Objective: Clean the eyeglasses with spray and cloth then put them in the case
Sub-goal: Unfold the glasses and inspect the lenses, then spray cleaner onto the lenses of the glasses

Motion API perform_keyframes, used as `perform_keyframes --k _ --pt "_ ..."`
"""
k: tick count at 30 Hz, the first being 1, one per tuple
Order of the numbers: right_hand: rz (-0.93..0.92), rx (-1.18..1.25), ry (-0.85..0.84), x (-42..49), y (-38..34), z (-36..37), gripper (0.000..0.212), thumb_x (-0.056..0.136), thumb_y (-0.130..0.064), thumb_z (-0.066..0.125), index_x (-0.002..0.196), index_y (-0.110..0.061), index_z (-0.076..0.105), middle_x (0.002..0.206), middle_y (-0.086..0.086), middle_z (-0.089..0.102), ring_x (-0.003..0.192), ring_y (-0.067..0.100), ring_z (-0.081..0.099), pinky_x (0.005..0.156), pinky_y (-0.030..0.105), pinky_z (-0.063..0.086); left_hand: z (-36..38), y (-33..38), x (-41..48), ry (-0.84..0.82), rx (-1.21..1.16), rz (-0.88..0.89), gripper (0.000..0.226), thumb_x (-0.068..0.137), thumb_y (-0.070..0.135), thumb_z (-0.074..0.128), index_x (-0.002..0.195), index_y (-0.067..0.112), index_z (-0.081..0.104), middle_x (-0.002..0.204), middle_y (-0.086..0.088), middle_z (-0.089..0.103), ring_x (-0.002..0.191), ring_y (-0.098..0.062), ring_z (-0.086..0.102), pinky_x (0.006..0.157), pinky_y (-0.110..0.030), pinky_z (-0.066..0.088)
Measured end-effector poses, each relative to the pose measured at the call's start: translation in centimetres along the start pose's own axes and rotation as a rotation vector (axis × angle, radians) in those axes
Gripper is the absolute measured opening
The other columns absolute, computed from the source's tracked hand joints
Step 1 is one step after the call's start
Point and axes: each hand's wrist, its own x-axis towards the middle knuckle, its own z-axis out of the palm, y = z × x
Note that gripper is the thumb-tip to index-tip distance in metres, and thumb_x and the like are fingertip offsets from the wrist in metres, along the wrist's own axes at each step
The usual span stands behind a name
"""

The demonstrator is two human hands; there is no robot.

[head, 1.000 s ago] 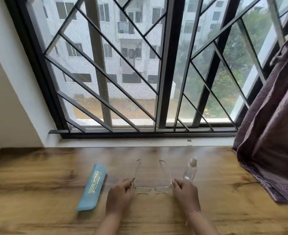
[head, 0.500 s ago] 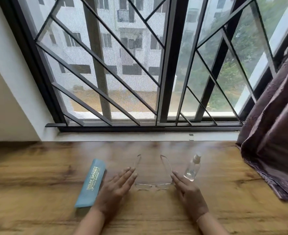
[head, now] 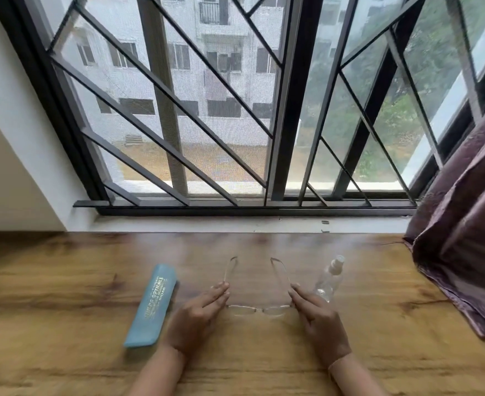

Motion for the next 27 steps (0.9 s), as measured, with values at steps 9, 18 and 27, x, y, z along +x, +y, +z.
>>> perform_keyframes --k 9,18,27 --pt "-0.006 -0.046 0.217 3.3 -2.0 -0.8 0.025 0.071 0.010 0.064 0.093 -0.001 0.072 0.091 0.009 0.072 0.086 0.011 0.064 0.083 0.017 0.049 -2.5 2.0 3.9 0.199 -0.144 -0.217 0.027 0.084 0.016 0.053 0.102 0.006 0.071 0.103 -0.001 0.070 0.093 -0.006 0.066 0.083 -0.019 0.052" --pt "0.077 -0.023 0.285 8.5 -5.3 -3.1 0.022 0.071 0.010 0.063 0.081 -0.006 0.073 0.068 0.003 0.070 0.062 0.007 0.059 0.064 0.008 0.041 -4.6 2.3 7.9 0.372 -0.217 -0.409 0.019 0.075 0.007 0.061 0.089 0.007 0.075 0.080 0.001 0.073 0.084 0.006 0.060 0.073 0.000 0.043" --pt "0.075 -0.003 0.321 8.3 -6.3 -4.7 0.033 0.068 0.016 0.064 0.091 -0.006 0.073 0.075 0.008 0.073 0.065 0.020 0.068 0.062 0.037 0.056 -4.6 2.8 8.9 0.483 -0.228 -0.479 0.016 0.069 0.005 0.066 0.083 0.006 0.075 0.070 -0.003 0.073 0.075 0.004 0.060 0.058 -0.013 0.048"
